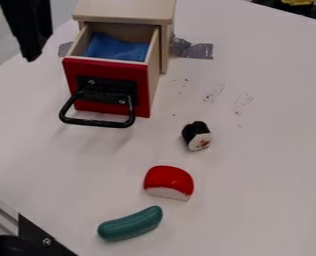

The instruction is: Closed the drawer

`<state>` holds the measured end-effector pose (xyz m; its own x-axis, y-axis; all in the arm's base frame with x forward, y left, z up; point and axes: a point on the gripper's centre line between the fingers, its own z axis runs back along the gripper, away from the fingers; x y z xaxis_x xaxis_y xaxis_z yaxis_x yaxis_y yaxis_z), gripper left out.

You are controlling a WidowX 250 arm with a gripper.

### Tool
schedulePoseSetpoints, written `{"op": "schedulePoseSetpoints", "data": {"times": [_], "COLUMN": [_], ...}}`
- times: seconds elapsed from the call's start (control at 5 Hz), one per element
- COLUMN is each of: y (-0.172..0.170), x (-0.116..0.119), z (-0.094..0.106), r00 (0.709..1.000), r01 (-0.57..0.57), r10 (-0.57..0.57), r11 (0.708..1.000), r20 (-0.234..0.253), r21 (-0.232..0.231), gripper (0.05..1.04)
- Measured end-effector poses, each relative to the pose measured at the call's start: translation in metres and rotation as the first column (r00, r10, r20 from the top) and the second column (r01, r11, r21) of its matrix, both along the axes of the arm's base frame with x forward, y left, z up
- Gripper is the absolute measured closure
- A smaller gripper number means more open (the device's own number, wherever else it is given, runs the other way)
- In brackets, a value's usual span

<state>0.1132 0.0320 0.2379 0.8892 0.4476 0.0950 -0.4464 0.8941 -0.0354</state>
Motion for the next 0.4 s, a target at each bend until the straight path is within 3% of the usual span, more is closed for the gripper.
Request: {"op": "schedulePoseSetpoints", "data": {"times": [0.2,0.4], "y": [0.0,0.018], "x": [0.0,0.02], "z": [-0.005,-0.055], "r00": [1.0,0.995], "r01": [-0.002,-0.068], "r10": [0.002,0.071], "r11": [1.0,0.997], "r20": [-0.008,-0.075], "r21": [-0.001,0.047], "gripper": [0.086,0.085]}}
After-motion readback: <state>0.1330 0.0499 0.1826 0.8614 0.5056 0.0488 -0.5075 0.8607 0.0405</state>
